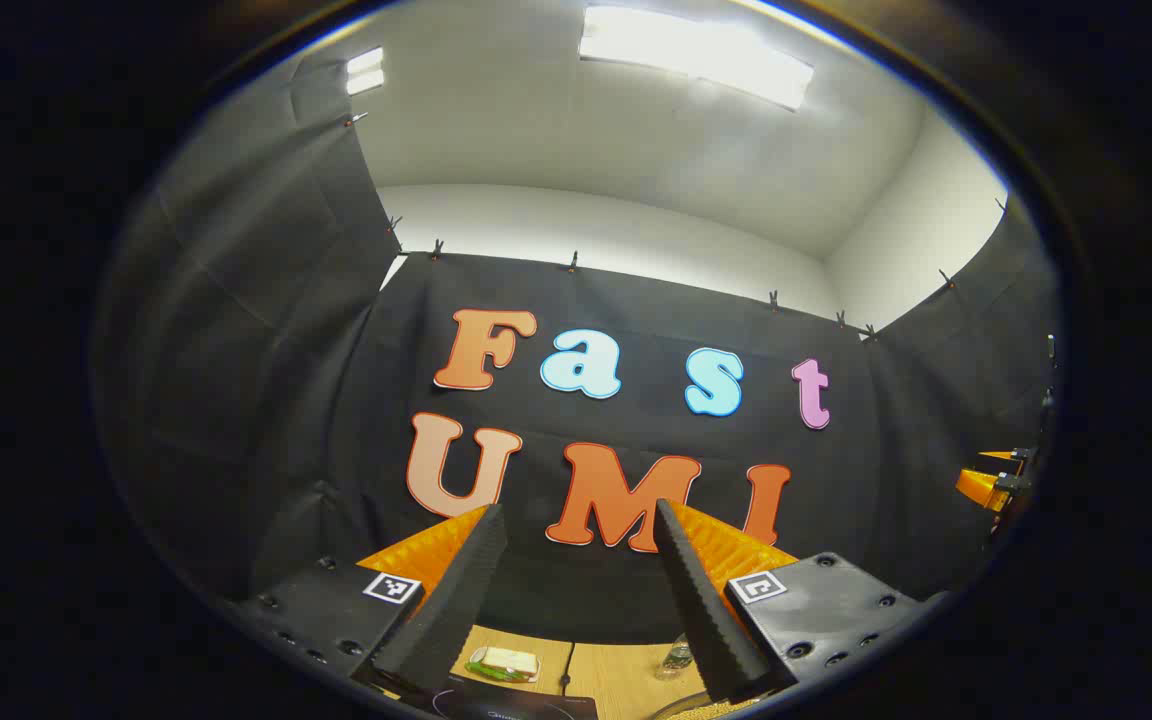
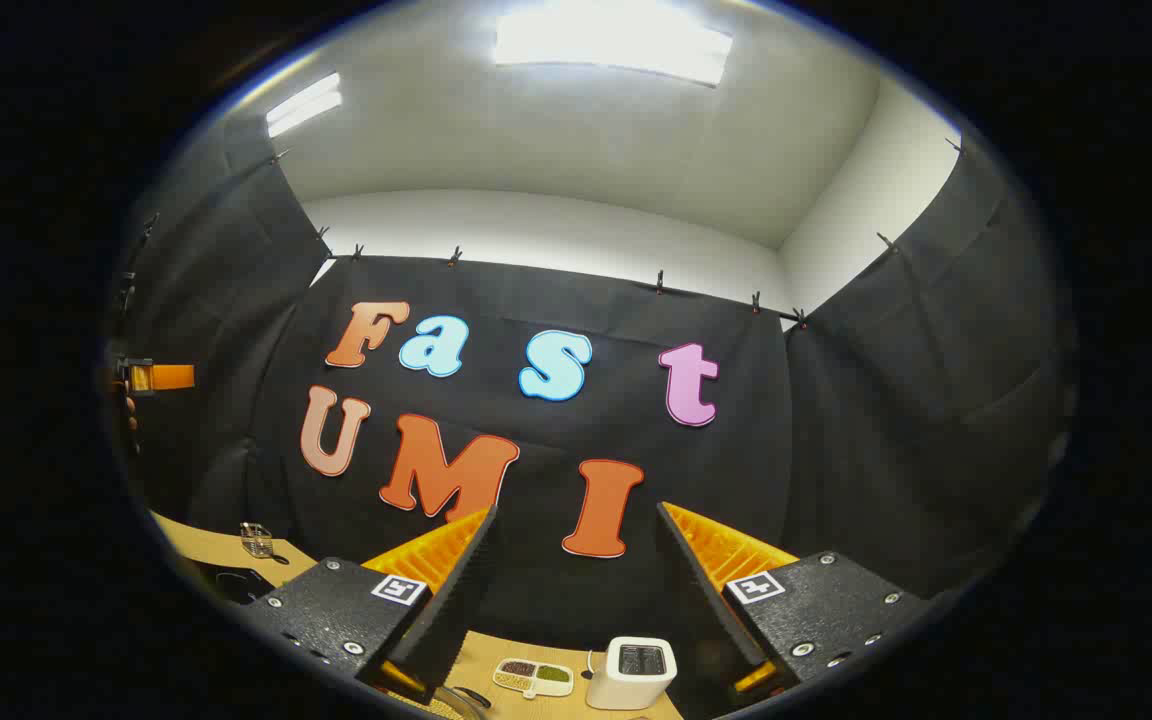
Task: First push the handle of the pot to place it horizontally, then grasp the pot with both hands and set it on the induction cooktop.
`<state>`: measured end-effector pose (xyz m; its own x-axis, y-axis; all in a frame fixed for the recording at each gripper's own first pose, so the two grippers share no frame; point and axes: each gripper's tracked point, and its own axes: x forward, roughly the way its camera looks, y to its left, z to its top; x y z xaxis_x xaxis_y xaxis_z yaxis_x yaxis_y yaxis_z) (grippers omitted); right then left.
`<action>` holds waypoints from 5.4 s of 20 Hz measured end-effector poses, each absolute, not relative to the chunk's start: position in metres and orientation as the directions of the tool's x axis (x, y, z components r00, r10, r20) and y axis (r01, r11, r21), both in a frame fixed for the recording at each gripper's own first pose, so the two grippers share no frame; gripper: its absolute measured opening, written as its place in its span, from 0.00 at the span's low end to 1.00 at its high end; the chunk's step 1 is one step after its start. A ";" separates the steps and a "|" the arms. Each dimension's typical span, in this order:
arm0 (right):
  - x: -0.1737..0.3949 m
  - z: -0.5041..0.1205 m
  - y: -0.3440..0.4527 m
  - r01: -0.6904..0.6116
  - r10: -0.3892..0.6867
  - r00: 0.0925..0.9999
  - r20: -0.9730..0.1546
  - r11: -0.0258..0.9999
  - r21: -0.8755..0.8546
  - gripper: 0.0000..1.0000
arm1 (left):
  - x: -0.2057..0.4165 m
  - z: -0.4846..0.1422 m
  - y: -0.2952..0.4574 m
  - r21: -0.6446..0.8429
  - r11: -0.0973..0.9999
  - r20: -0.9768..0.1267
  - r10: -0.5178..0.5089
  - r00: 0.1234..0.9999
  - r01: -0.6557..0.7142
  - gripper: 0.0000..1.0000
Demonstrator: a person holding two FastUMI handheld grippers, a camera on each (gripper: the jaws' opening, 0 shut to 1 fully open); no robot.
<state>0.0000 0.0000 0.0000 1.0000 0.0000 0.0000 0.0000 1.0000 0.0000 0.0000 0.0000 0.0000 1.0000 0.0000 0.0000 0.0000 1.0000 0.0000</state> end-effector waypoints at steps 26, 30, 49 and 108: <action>-0.019 -0.033 0.017 -0.065 0.066 0.998 -0.019 0.997 0.045 0.95 | -0.026 -0.118 -0.061 -0.064 0.987 -0.307 -0.163 0.938 0.151 0.97; -0.031 -0.054 0.018 -0.078 0.080 0.996 -0.047 0.996 0.051 0.95 | -0.050 -0.185 -0.073 -0.098 0.985 -0.492 -0.174 0.853 0.144 0.84; -0.089 -0.153 0.034 -0.114 0.122 0.980 -0.158 0.992 0.062 0.95 | -0.232 -0.359 -0.148 -0.212 0.968 -0.932 -0.241 0.269 0.133 0.30; -0.035 -0.346 0.105 -0.169 0.249 0.768 -0.591 0.967 0.188 0.96 | -0.171 -0.481 -0.068 0.050 0.998 -0.975 0.041 0.217 0.036 0.12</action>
